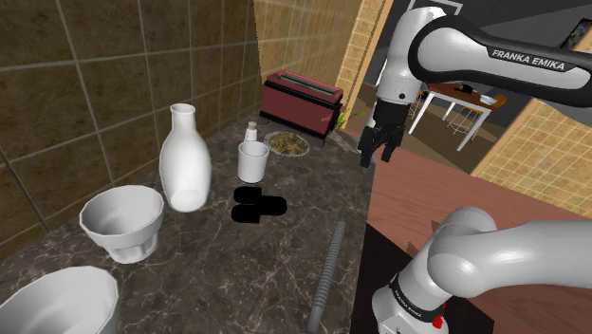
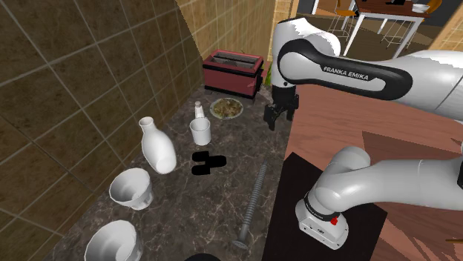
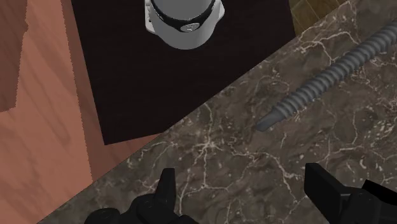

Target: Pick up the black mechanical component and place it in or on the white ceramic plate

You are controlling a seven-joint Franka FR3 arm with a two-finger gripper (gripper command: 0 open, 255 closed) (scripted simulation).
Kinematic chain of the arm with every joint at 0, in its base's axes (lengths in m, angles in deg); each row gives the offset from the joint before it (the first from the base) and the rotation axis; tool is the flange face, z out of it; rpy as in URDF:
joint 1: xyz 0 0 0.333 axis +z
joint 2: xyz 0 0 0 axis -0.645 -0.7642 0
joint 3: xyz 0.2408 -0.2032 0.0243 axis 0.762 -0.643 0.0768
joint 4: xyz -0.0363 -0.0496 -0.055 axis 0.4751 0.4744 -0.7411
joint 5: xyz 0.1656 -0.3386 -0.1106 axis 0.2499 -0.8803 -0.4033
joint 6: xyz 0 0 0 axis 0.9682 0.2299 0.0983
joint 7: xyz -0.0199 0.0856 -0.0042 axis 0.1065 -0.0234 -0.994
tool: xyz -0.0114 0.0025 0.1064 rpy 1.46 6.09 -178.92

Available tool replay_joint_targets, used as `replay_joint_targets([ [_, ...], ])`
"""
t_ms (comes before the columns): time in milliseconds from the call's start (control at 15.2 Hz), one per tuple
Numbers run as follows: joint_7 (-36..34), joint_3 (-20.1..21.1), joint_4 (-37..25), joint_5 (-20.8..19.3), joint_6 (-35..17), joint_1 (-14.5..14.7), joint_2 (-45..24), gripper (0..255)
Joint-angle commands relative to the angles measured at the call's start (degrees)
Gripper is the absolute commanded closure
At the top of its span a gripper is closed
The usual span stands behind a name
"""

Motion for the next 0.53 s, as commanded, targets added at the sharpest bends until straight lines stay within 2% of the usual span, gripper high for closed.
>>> replay_joint_targets([
  [0, 0.0, 0.0, 0.0, 0.0, 0.0, 0.0, 0.0, 0],
  [462, -9.51, 7.98, 0.77, 5.77, -10.42, 2.69, -6.65, 0],
])
